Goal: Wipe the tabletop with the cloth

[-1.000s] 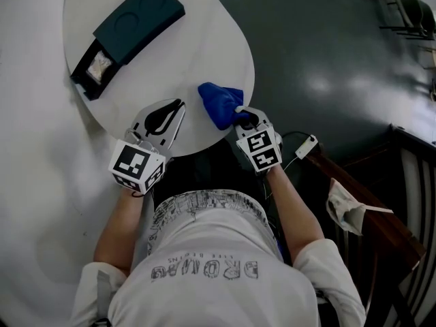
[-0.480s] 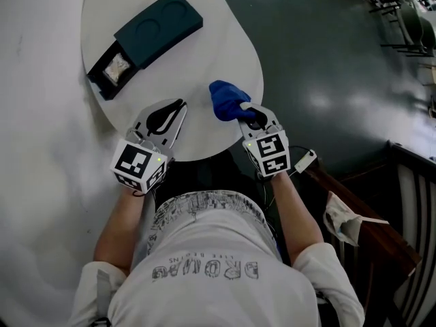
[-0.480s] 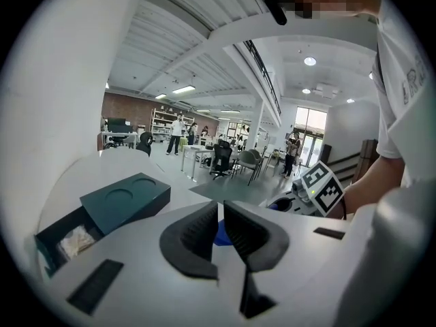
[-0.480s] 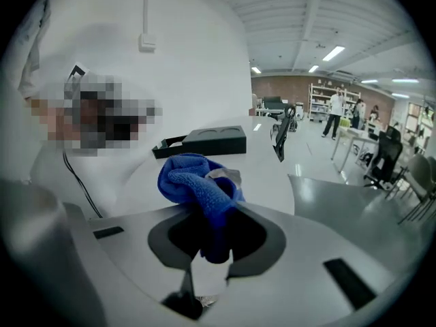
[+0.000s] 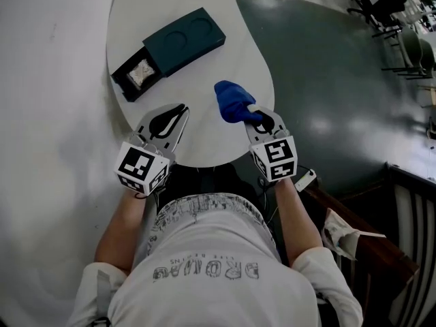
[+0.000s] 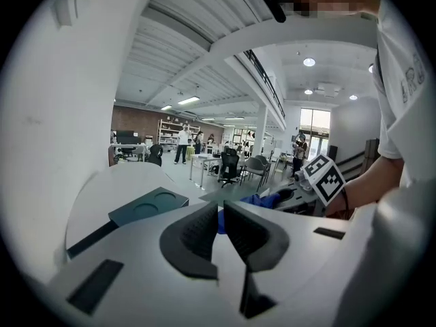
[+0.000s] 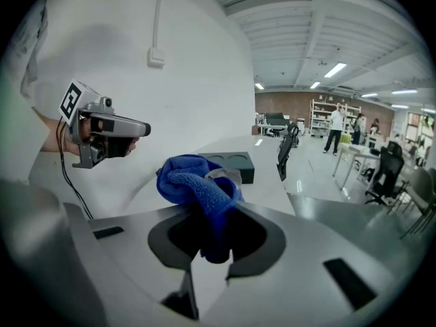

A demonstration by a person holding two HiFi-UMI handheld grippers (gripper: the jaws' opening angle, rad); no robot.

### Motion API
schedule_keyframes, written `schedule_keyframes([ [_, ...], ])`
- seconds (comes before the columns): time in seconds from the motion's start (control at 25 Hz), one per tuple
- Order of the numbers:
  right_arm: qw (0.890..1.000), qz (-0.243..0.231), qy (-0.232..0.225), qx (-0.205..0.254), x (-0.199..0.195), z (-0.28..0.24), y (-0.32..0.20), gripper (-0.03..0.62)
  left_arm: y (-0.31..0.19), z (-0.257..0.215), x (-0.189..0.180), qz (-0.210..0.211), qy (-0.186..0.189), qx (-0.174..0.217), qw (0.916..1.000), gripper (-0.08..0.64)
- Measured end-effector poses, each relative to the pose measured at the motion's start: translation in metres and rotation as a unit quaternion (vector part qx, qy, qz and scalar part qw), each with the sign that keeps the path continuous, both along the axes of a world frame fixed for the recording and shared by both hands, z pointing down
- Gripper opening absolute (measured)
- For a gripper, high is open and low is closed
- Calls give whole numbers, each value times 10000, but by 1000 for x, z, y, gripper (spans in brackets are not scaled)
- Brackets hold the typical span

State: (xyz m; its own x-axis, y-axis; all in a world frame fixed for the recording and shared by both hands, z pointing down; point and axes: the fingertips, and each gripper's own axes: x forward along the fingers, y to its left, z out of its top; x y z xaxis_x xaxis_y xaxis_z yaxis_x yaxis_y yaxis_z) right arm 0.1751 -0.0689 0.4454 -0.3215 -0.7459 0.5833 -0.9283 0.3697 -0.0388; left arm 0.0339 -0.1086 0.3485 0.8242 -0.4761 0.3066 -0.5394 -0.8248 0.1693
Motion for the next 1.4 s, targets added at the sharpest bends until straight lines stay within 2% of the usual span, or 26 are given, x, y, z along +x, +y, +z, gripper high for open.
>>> schedule_keyframes([
  [0.64,9960,-418,-67,792,-64,-79,-33,75,-7,-41,-69,-545,126,417,9976,46],
  [1.4,9890,-810,-177,1223,-117,-131,-50,75,-22,-67,-120,-976,271,691,9925,46],
])
